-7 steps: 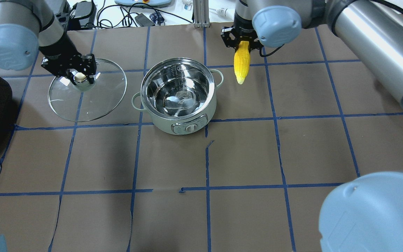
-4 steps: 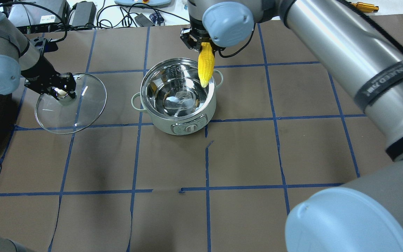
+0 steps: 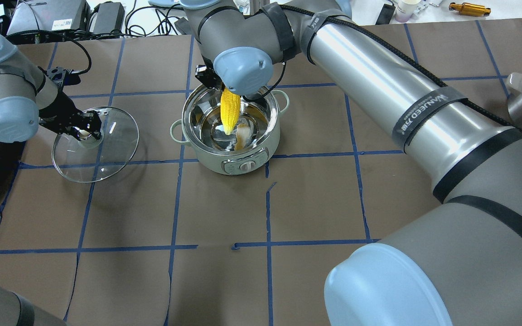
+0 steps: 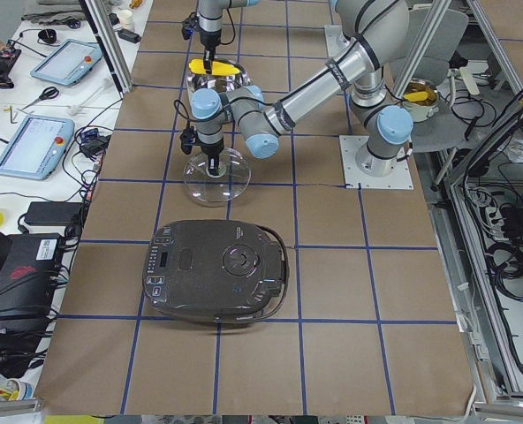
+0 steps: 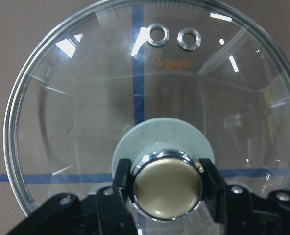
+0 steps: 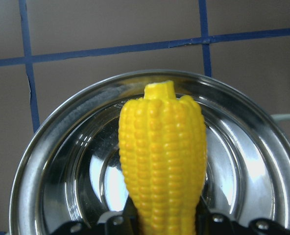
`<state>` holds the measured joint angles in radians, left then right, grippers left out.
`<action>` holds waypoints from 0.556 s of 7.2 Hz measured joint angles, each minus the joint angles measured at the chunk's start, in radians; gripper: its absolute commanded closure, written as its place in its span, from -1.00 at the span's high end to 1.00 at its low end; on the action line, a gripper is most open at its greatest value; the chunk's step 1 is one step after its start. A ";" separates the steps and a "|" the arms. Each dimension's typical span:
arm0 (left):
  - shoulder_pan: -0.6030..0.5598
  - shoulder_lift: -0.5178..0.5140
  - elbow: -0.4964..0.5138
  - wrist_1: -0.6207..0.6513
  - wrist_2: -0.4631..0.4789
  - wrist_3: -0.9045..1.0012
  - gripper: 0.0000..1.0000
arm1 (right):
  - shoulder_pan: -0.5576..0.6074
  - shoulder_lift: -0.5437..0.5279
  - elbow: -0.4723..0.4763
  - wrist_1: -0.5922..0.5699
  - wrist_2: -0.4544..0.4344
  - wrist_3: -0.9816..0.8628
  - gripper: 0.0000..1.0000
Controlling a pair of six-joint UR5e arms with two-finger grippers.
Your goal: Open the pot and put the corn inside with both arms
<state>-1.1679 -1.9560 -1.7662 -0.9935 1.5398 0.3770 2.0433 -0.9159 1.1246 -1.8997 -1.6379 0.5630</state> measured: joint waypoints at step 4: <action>0.009 -0.025 -0.002 0.002 0.004 -0.009 0.46 | 0.008 0.002 0.058 -0.054 0.001 -0.002 1.00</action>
<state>-1.1593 -1.9813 -1.7679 -0.9910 1.5442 0.3680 2.0518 -0.9142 1.1822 -1.9533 -1.6371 0.5605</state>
